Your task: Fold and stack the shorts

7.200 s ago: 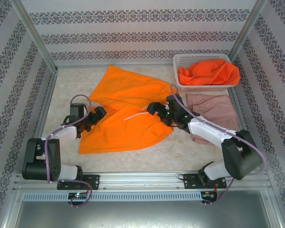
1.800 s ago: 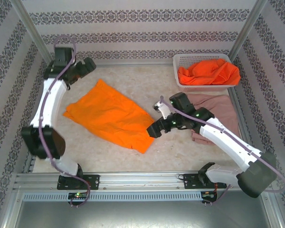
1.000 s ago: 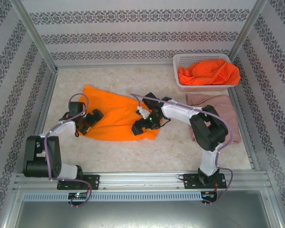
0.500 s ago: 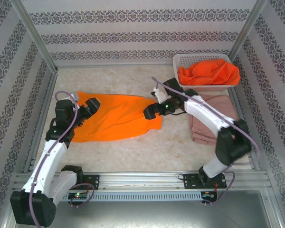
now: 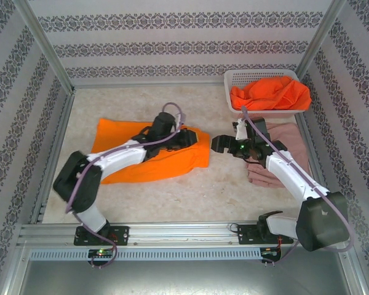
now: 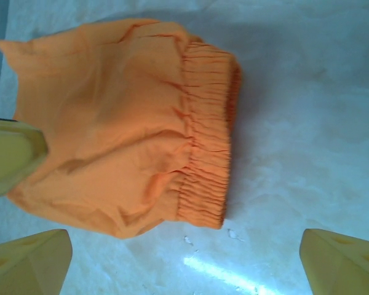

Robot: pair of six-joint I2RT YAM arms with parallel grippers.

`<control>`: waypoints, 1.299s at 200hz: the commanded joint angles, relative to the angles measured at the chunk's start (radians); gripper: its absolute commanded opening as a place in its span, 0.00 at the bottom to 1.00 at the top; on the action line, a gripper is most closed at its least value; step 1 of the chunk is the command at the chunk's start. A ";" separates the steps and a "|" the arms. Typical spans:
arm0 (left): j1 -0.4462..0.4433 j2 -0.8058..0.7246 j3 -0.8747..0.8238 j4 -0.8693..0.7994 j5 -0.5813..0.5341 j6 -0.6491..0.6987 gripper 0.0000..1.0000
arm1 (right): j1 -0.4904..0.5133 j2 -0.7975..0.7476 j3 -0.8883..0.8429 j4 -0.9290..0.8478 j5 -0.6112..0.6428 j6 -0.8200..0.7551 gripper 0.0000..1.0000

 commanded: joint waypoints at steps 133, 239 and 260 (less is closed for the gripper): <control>0.026 0.221 -0.190 0.188 -0.087 -0.080 0.08 | 0.197 0.513 0.203 0.124 0.116 0.234 0.76; 0.028 0.229 -0.232 0.260 -0.070 -0.107 0.07 | 0.235 0.653 0.255 0.187 0.135 0.334 0.56; 0.029 0.232 -0.242 0.285 -0.068 -0.124 0.07 | 0.229 0.649 0.218 0.246 0.109 0.375 0.50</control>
